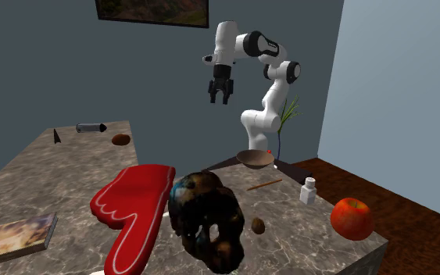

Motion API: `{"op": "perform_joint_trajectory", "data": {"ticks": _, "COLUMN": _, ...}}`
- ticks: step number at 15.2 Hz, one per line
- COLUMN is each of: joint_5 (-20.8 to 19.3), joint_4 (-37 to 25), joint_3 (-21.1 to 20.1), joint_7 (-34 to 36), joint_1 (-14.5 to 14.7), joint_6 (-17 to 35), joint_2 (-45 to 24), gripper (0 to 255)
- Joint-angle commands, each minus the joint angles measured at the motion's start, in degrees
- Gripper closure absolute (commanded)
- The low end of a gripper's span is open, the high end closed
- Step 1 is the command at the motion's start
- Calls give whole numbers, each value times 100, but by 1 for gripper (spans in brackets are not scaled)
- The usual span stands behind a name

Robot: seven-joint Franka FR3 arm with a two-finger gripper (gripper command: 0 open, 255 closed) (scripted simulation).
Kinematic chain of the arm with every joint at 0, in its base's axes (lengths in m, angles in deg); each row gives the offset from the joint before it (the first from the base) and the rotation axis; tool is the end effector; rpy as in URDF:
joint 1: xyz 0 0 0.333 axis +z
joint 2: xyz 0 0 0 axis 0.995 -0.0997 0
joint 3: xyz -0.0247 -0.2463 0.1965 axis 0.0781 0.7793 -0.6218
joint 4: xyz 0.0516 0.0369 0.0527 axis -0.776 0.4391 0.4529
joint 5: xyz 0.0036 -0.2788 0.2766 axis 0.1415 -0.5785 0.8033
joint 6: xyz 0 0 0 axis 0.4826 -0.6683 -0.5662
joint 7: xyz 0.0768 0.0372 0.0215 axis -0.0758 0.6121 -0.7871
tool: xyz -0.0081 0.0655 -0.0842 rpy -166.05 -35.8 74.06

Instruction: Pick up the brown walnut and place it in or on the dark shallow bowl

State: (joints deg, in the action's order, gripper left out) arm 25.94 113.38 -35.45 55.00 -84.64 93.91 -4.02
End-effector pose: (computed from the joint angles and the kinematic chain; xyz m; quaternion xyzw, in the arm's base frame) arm 0.3085 0.0047 0.6312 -0.9918 0.0628 -0.1054 0.0359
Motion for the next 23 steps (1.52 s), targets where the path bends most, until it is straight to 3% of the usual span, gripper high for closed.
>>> {"op": "perform_joint_trajectory", "data": {"ticks": 1, "joint_5": 0, "joint_4": 0, "joint_3": 0, "joint_7": 0, "joint_1": 0, "joint_6": 0, "joint_2": 0, "gripper": 0}}
{"op": "perform_joint_trajectory", "data": {"ticks": 13, "joint_5": 437, "joint_4": -89, "joint_3": -1167, "joint_7": 1040, "joint_1": 329, "joint_6": 1305, "joint_2": -1607, "gripper": 0}}
{"op": "perform_joint_trajectory", "data": {"ticks": 23, "joint_5": 225, "joint_4": -877, "joint_3": -2075, "joint_7": 2033, "joint_1": 457, "joint_6": 2169, "joint_2": -3461, "gripper": 0}}
